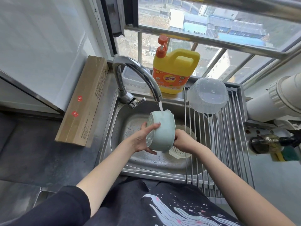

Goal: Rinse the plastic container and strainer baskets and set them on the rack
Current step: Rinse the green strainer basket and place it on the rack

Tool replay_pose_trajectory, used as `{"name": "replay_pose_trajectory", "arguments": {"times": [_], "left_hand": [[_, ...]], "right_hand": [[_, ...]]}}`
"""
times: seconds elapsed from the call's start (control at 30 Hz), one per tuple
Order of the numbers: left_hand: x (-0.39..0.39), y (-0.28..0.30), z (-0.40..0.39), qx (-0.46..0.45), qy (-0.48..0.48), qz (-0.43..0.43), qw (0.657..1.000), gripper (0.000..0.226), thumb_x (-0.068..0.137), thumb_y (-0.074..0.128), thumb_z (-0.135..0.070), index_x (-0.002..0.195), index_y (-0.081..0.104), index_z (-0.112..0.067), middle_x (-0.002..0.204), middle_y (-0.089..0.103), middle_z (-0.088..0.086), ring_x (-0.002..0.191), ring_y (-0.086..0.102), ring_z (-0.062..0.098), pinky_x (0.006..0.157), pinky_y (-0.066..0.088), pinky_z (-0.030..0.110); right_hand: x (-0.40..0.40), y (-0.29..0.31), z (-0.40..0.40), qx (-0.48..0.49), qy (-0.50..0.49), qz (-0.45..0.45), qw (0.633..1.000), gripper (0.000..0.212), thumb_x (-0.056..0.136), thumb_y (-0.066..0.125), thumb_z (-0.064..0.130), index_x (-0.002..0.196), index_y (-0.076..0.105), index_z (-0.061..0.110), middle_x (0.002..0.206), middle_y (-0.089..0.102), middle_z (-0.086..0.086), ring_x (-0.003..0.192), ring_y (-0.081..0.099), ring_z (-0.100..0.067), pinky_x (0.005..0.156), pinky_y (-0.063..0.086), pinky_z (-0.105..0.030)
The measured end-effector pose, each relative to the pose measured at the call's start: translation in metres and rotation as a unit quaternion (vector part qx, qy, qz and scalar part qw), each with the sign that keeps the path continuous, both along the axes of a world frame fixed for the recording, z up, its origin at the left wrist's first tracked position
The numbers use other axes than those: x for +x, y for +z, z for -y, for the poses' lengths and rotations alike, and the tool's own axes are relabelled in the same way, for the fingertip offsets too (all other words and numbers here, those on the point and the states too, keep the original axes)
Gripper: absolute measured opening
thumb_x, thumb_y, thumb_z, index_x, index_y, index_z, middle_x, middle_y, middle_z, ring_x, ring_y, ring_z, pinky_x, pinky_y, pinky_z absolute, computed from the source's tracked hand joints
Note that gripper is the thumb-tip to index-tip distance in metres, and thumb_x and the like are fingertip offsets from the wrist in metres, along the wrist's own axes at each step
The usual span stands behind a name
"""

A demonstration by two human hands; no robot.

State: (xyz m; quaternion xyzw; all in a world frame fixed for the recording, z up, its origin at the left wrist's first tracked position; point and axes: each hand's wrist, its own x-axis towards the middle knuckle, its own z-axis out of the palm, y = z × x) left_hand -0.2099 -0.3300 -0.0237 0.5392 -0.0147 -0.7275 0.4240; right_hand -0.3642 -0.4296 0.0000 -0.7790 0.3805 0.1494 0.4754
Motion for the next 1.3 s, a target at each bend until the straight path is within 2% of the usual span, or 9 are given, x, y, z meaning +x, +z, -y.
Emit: {"name": "replay_pose_trajectory", "arguments": {"times": [0.1, 0.3, 0.43, 0.63, 0.77, 0.9, 1.0, 1.2, 1.3], "left_hand": [[0.001, -0.002, -0.001, -0.013, -0.009, 0.081, 0.997, 0.135, 0.044, 0.083, -0.044, 0.146, -0.005, -0.048, 0.141, 0.033, 0.001, 0.121, 0.045, 0.032, 0.086, 0.048, 0.063], [0.002, -0.005, -0.001, -0.061, -0.063, 0.183, 0.979, 0.149, 0.038, 0.093, -0.042, 0.141, -0.014, -0.057, 0.153, 0.023, -0.003, 0.132, 0.037, 0.027, 0.093, 0.045, 0.061], [0.001, -0.009, -0.001, -0.113, -0.109, 0.264, 0.952, 0.159, 0.033, 0.094, -0.049, 0.14, -0.024, -0.052, 0.159, 0.007, -0.006, 0.144, 0.018, 0.018, 0.112, 0.029, 0.053], [0.008, -0.013, -0.006, -0.106, -0.104, 0.286, 0.947, 0.152, 0.044, 0.094, -0.037, 0.14, -0.023, -0.054, 0.157, 0.001, -0.014, 0.145, 0.012, 0.016, 0.115, 0.024, 0.052], [0.016, -0.015, -0.012, -0.089, 0.037, 0.134, 0.986, 0.13, 0.055, 0.088, -0.019, 0.149, 0.003, -0.045, 0.145, 0.036, -0.005, 0.131, 0.042, 0.024, 0.103, 0.038, 0.059], [0.021, -0.018, -0.022, -0.079, 0.107, 0.061, 0.989, 0.097, 0.068, 0.078, -0.046, 0.148, 0.029, -0.024, 0.139, 0.052, 0.008, 0.121, 0.055, 0.027, 0.094, 0.049, 0.054], [0.017, -0.016, -0.024, -0.065, 0.081, 0.036, 0.994, 0.07, 0.08, 0.051, -0.066, 0.134, 0.052, -0.022, 0.131, 0.059, 0.008, 0.118, 0.057, 0.028, 0.094, 0.049, 0.052], [-0.002, -0.008, -0.003, 0.03, 0.257, 0.063, 0.964, 0.05, 0.092, 0.044, -0.055, 0.108, 0.07, -0.015, 0.106, 0.073, 0.007, 0.104, 0.066, 0.024, 0.092, 0.052, 0.042], [0.003, -0.001, 0.005, 0.097, 0.307, 0.153, 0.934, 0.024, 0.083, 0.048, -0.027, 0.067, 0.062, -0.014, 0.075, 0.067, 0.004, 0.073, 0.063, 0.022, 0.06, 0.05, 0.03]], "right_hand": [[-0.002, 0.002, 0.002, 0.113, -0.137, 0.057, 0.983, 0.019, 0.088, 0.058, -0.004, 0.103, 0.069, 0.0, 0.093, 0.071, -0.014, 0.084, 0.068, -0.024, 0.073, 0.058, -0.035], [-0.003, 0.014, 0.018, 0.423, -0.442, 0.249, 0.751, 0.036, 0.096, 0.029, 0.012, 0.116, 0.058, 0.004, 0.069, 0.068, -0.002, 0.061, 0.061, -0.014, 0.061, 0.049, -0.029], [0.008, 0.012, 0.014, 0.352, -0.424, 0.205, 0.809, 0.039, 0.103, 0.035, 0.036, 0.094, 0.065, 0.012, 0.064, 0.067, 0.002, 0.059, 0.063, -0.01, 0.058, 0.047, -0.028], [0.012, 0.004, 0.009, 0.298, -0.417, 0.221, 0.83, 0.041, 0.103, 0.035, 0.033, 0.121, 0.059, 0.005, 0.107, 0.071, -0.006, 0.098, 0.065, -0.015, 0.085, 0.052, -0.032], [0.01, 0.005, 0.009, 0.32, -0.457, 0.226, 0.799, 0.047, 0.104, 0.03, 0.035, 0.13, 0.053, 0.003, 0.119, 0.066, -0.012, 0.111, 0.061, -0.022, 0.097, 0.048, -0.037], [0.006, 0.003, 0.013, 0.365, -0.552, 0.217, 0.718, 0.038, 0.103, 0.033, 0.034, 0.112, 0.057, 0.005, 0.089, 0.075, -0.011, 0.096, 0.065, -0.023, 0.094, 0.048, -0.041], [0.009, -0.004, 0.01, 0.366, -0.582, 0.159, 0.709, 0.045, 0.101, 0.039, 0.041, 0.118, 0.058, 0.004, 0.11, 0.07, -0.019, 0.106, 0.064, -0.033, 0.099, 0.047, -0.051], [0.021, -0.008, -0.007, 0.211, -0.558, 0.094, 0.797, 0.04, 0.099, 0.041, 0.04, 0.077, 0.061, 0.013, 0.08, 0.067, -0.003, 0.084, 0.059, -0.019, 0.087, 0.045, -0.036], [0.023, -0.013, -0.005, 0.137, -0.464, 0.123, 0.867, 0.039, 0.1, 0.036, 0.037, 0.092, 0.062, 0.009, 0.098, 0.066, -0.008, 0.095, 0.058, -0.019, 0.094, 0.043, -0.042]]}}
